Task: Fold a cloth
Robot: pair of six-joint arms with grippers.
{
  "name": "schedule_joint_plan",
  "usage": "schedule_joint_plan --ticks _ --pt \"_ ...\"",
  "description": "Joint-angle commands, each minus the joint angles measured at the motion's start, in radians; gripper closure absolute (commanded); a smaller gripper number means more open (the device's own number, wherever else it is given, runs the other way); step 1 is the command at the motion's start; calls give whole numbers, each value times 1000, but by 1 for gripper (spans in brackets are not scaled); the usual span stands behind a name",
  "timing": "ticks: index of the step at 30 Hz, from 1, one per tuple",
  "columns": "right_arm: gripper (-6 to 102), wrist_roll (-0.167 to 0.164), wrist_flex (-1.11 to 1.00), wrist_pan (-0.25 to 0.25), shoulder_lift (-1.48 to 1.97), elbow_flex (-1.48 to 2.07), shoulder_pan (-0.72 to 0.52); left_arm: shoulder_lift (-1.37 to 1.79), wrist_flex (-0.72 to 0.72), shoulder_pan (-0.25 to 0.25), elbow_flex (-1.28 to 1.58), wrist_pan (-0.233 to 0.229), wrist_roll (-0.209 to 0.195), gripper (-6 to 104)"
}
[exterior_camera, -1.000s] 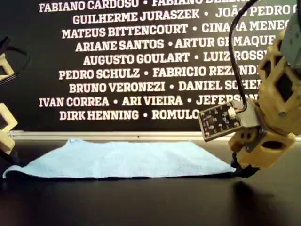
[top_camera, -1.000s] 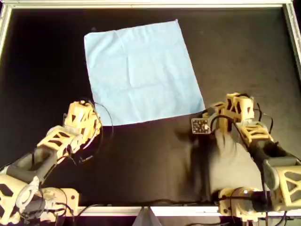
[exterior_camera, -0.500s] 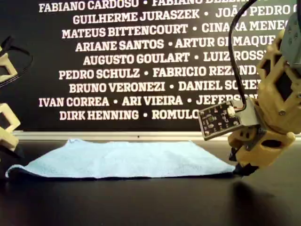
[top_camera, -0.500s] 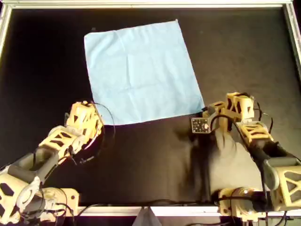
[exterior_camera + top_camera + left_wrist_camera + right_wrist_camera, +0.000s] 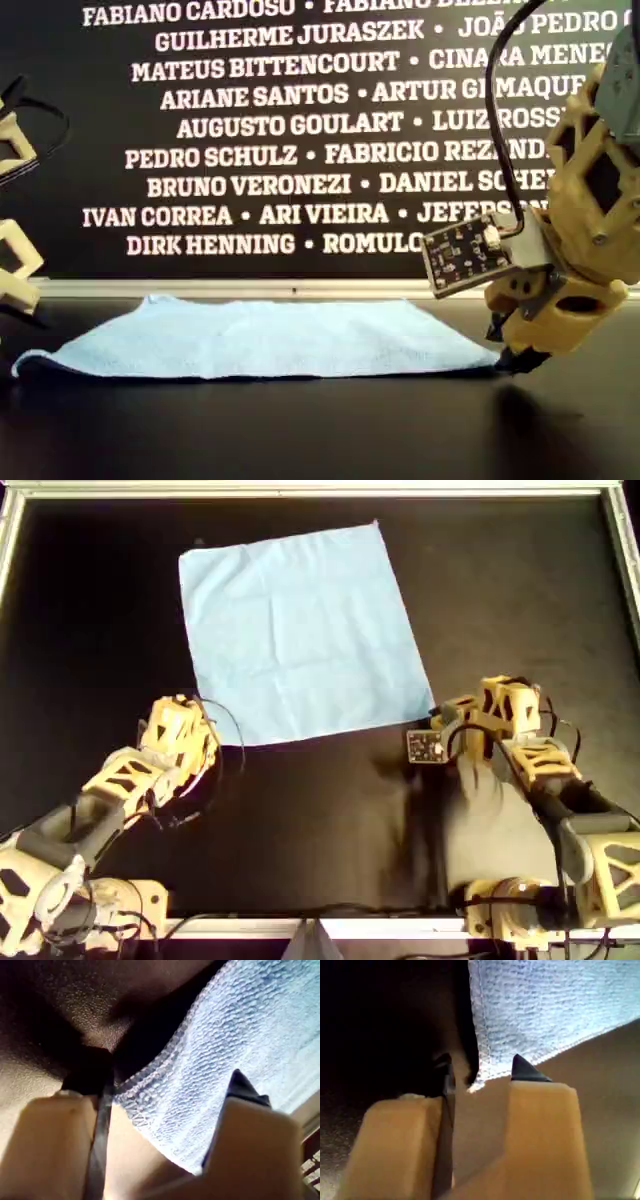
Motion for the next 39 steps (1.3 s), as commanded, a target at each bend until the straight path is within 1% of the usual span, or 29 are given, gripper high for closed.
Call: schedule_joint_plan --ticks 1,5,9,11,13,21,26,31,36,39 --pt "48 8 -25 3 15 -63 2 15 11 -37 5 8 -5 16" --pt "48 9 -23 5 14 -71 2 23 26 -41 6 8 -5 16" --pt "48 9 -5 5 2 -98 2 87 28 -78 28 8 -2 16" --pt "48 9 17 5 -18 -123 2 117 28 -87 61 8 2 16" --pt "48 9 52 5 -43 -163 2 135 28 -97 75 8 -5 16" --pt "48 9 187 2 -123 -293 2 123 28 -98 69 6 -6 16" --pt "48 9 190 -9 -103 -256 -2 123 28 -101 75 8 -6 17" --pt "48 0 190 -11 -72 -193 -3 123 28 -104 78 8 -6 17" --pt "48 -5 190 -11 35 -71 -2 123 28 -155 87 6 2 17" --pt "48 -5 190 0 48 -67 -3 121 28 -158 81 0 -5 16"
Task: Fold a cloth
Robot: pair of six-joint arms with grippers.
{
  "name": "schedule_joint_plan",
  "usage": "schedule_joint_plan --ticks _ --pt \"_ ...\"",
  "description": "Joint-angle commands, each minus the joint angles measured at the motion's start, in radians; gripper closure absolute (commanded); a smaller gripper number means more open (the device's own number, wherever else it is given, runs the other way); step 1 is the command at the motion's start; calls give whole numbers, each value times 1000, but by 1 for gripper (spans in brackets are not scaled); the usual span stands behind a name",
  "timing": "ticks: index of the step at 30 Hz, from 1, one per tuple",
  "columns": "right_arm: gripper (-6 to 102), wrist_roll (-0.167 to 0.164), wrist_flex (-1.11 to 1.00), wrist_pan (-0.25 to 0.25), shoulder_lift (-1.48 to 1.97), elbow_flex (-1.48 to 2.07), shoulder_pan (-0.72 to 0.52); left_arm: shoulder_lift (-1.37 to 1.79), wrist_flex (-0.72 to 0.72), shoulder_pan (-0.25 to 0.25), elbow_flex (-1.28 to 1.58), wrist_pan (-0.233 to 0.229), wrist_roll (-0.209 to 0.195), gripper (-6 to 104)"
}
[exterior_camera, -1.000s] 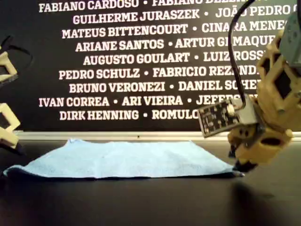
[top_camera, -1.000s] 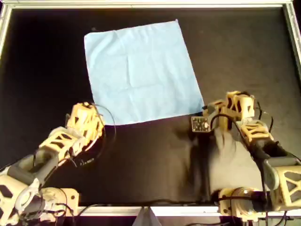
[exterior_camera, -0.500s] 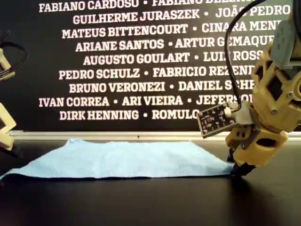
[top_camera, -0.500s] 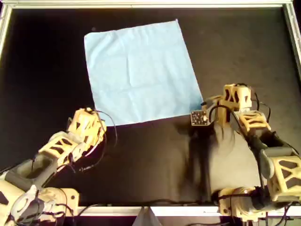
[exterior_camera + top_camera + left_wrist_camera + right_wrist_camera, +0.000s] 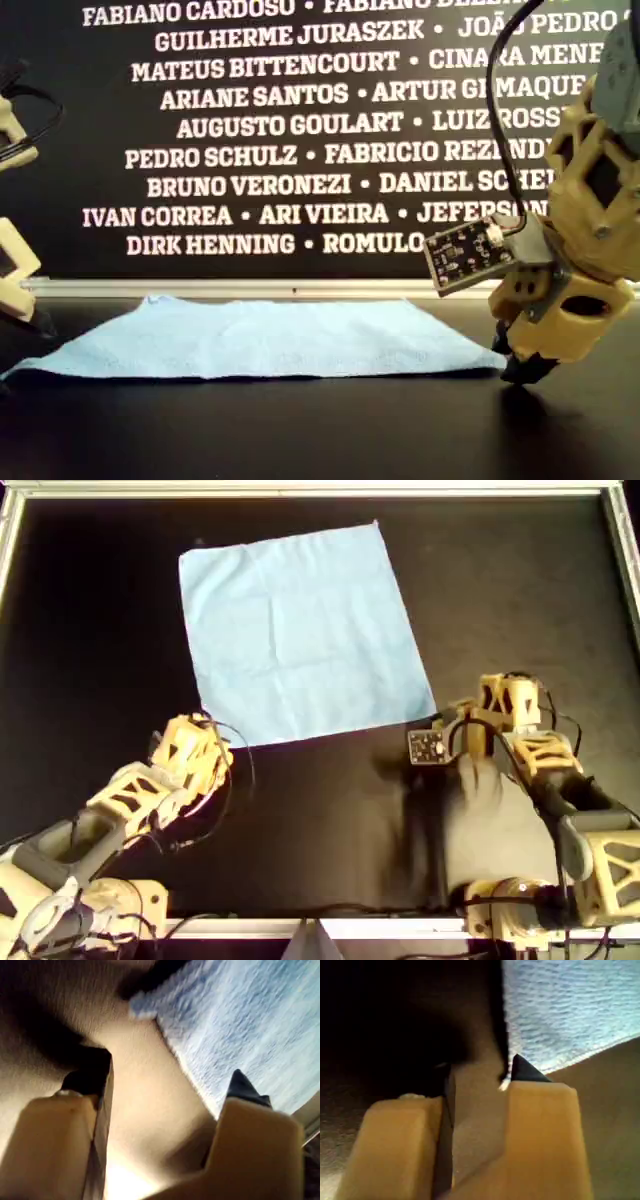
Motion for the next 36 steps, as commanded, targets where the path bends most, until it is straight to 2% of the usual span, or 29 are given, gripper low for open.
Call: schedule_joint_plan --ticks 1,4,12,22,28,36 --pt "48 -2 15 3 63 -9 5 18 9 -34 -11 -8 -5 16" --pt "48 12 15 2 52 -40 6 17 8 -20 -12 -11 -6 16" --pt "48 14 15 3 -49 -160 12 15 -3 -17 -15 -12 -6 17" --pt "48 14 15 11 -72 -199 124 -95 -9 -17 -78 -14 -6 17" --pt "48 12 15 71 -104 -242 123 -110 -11 -15 -97 -14 -6 17" --pt "48 12 15 61 -147 -301 124 -112 -12 -15 -98 -14 -6 17"
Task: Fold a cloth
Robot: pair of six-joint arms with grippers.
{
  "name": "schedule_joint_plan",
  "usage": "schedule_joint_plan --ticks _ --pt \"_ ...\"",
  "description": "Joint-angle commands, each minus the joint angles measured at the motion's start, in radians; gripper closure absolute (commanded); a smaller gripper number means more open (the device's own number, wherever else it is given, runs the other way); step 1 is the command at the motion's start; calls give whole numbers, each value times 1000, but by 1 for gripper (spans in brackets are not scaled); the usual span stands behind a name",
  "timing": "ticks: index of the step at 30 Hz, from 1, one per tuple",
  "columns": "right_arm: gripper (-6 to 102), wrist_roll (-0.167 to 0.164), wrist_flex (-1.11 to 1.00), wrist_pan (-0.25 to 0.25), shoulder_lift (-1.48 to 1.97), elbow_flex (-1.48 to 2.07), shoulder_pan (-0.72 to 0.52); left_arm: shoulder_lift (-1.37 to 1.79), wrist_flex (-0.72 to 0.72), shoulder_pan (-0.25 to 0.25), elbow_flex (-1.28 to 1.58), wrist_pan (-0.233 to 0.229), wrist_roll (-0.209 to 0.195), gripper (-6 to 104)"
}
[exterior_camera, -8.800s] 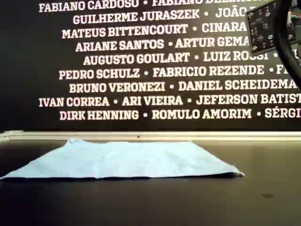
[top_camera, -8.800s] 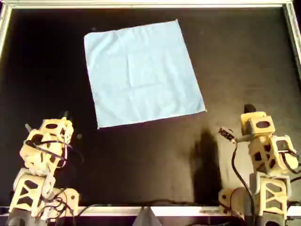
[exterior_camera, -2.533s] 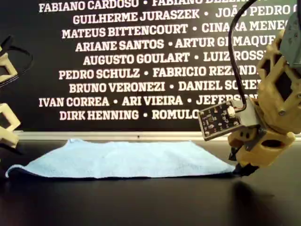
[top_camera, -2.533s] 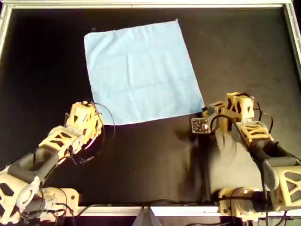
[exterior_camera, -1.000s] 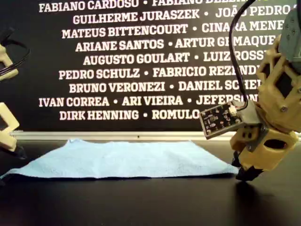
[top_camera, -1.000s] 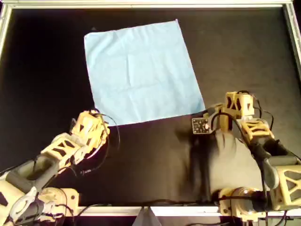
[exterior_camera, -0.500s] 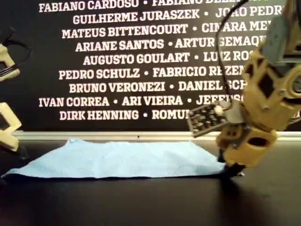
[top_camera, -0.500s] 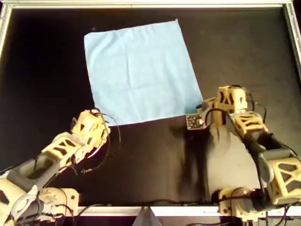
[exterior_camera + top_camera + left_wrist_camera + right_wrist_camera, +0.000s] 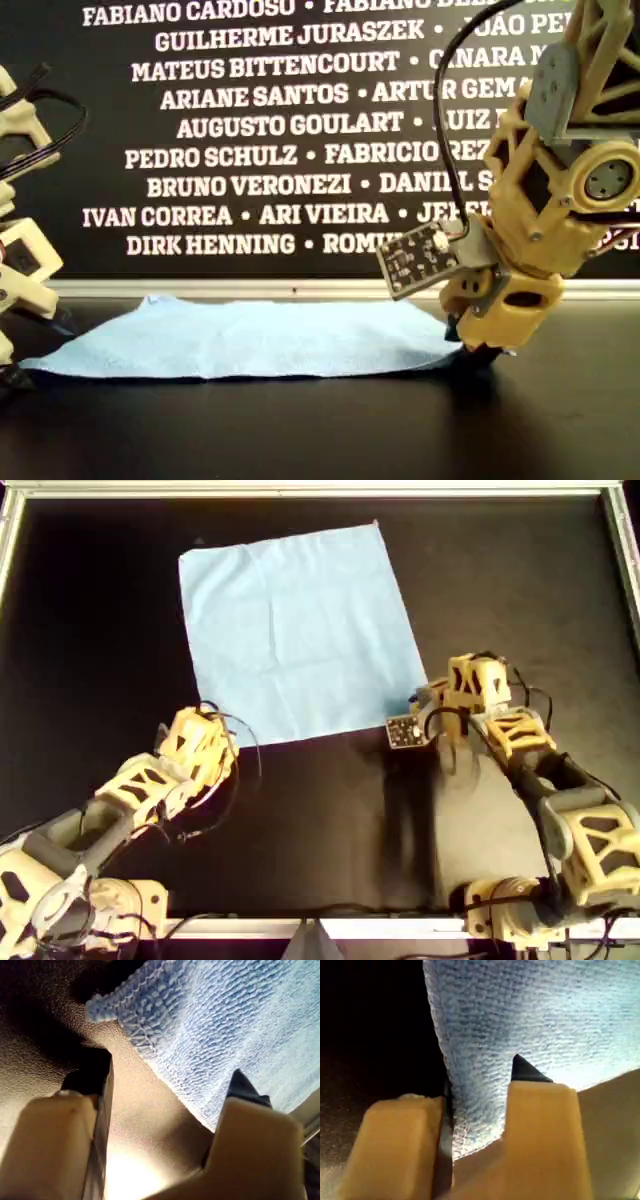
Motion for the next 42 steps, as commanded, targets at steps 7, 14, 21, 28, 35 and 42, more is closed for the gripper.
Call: schedule_joint_plan --ticks 7,14,21,28,35,42 --pt "49 2 14 -9 20 -63 0 -28 -11 41 -25 -6 -6 17" --pt "49 2 14 -9 18 -63 0 -106 -9 54 -106 -6 -6 17" --pt "49 2 14 -11 18 -63 0 -107 -9 55 -106 -6 -8 19" --pt "49 3 14 -11 18 -60 0 -106 -9 55 -106 -6 -9 37" --pt "50 3 12 -11 18 -63 0 -87 -8 55 -107 -6 -8 64" --pt "71 5 12 -11 38 -66 -12 -101 -9 55 -161 14 -8 92"
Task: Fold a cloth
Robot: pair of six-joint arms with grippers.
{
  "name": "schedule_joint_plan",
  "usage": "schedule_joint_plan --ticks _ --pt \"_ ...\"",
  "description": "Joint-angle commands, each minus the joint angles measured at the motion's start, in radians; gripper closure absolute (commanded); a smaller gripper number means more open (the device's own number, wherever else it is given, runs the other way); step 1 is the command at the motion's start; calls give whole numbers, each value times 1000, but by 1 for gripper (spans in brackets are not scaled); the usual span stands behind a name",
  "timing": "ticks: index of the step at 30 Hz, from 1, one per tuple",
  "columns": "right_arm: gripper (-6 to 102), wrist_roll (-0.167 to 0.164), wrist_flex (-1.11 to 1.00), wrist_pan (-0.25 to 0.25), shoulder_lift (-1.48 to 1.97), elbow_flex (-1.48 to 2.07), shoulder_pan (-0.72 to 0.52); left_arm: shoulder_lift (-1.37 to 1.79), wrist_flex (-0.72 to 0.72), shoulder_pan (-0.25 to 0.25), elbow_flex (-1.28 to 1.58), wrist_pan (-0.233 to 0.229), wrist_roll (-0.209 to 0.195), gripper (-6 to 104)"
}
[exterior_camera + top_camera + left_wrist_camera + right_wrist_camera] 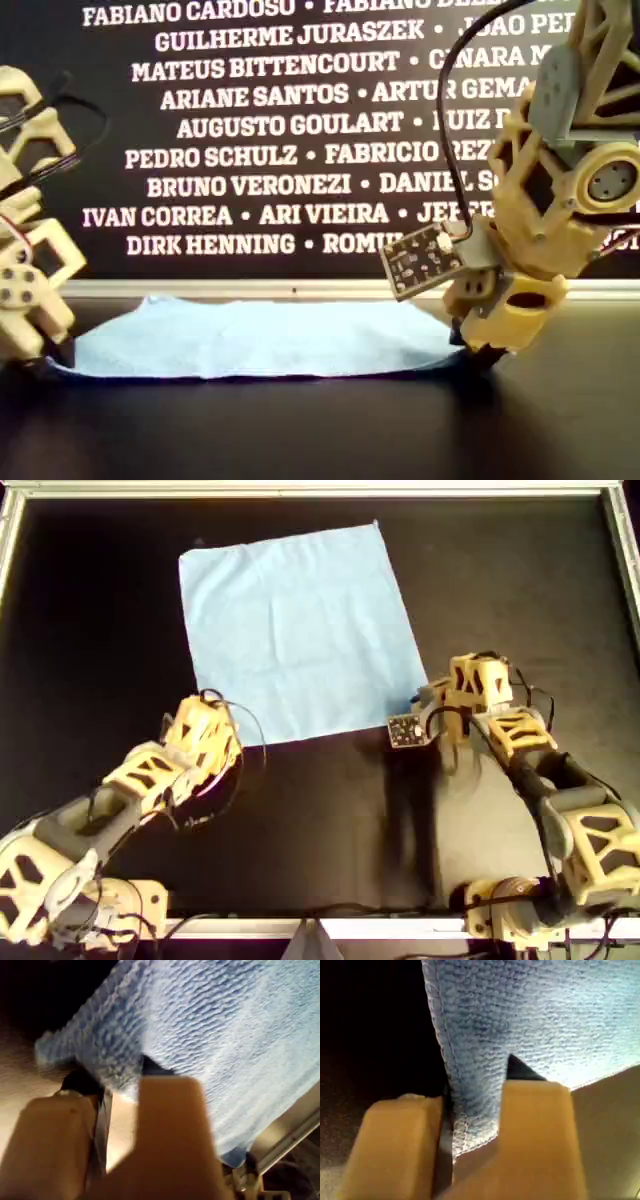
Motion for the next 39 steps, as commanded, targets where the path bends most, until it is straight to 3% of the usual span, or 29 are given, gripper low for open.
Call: schedule_joint_plan --ticks 1,7,11,15,20,25,39 --pt "75 5 12 -11 38 -66 -8 -5 -9 29 -40 9 -8 94" --pt "99 3 12 -12 21 -64 -2 2 -9 29 -44 9 -8 99" --pt "97 3 12 -12 21 -63 2 14 -8 29 -38 -9 -8 99" --pt "97 3 12 -12 41 -35 3 -3 -8 23 -31 9 6 99" --pt "97 3 12 -12 44 -32 -3 5 -6 28 -23 -2 -5 99" --pt "97 3 12 -12 63 11 -9 12 -6 28 -21 -8 9 99" --pt "97 3 12 -11 367 319 5 103 9 20 81 -2 9 99"
